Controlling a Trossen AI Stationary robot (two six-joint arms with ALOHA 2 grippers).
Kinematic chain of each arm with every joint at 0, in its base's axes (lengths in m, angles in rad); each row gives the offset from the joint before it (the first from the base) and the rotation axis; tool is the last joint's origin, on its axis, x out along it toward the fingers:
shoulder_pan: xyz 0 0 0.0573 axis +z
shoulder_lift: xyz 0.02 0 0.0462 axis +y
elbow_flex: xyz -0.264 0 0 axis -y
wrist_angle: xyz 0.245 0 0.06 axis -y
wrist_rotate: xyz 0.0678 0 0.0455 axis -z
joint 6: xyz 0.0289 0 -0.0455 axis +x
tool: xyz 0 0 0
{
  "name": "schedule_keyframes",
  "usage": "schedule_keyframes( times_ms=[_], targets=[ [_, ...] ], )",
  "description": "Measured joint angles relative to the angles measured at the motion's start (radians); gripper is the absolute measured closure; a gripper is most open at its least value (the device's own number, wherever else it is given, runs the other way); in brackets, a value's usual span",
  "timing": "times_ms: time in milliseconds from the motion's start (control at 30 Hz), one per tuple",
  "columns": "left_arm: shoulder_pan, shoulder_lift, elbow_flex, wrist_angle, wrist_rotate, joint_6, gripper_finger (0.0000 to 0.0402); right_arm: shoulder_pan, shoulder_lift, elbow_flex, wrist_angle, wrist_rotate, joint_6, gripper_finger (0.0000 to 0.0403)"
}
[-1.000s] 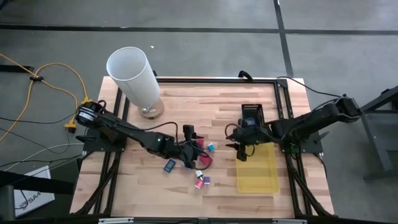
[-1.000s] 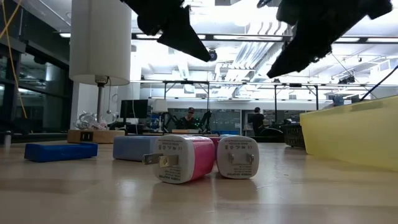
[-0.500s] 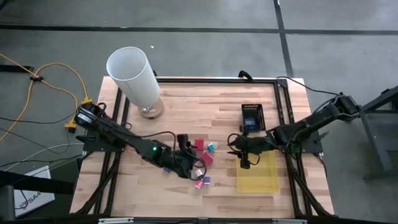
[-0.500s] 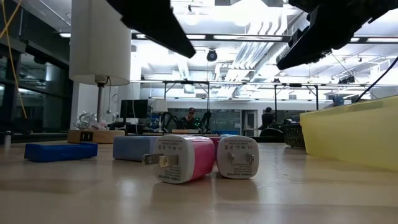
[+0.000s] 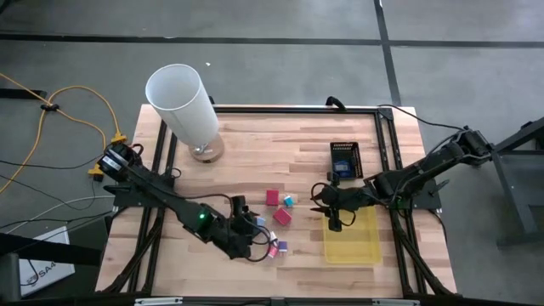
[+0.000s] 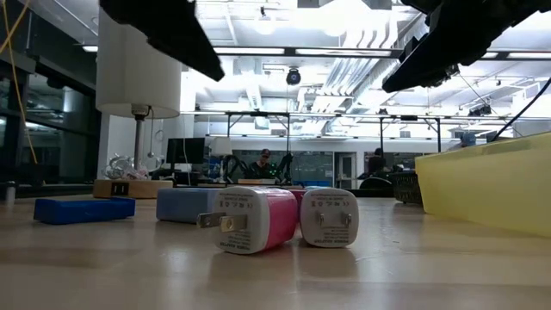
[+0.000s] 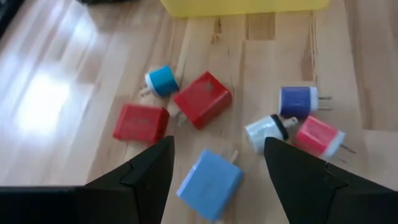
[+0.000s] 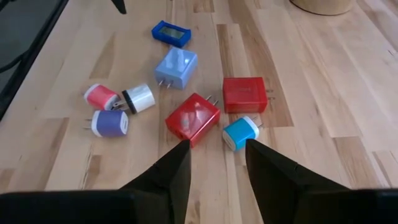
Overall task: Pick & Place Office items
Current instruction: Put the blue digital clock into the black bin
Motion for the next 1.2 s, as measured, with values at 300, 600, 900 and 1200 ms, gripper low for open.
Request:
schedule_keyframes(
  times_ms=[300, 600, 900, 1200],
  targets=[
    [0.0, -0.02, 0.001, -0.155, 0.001, -0.244, 0.0163, 0.0, 0.0, 0.0, 0.0, 0.0, 0.0, 0.0263],
    [0.053, -0.032, 0.001, -0.406, 0.189, -0.686, 0.0163, 0.0, 0.0, 0.0, 0.013, 0.0, 0.0, 0.0263],
    [0.14, -0.032, 0.0, -0.499, 0.334, -0.94, 0.0163, 0.0, 0.0, 0.0, 0.022, 0.0, 0.0, 0.0263],
    [0.157, -0.01, 0.0, -0.502, 0.45, -0.954, 0.0163, 0.0, 0.0, 0.0, 0.022, 0.0, 0.0, 0.0263]
  ],
)
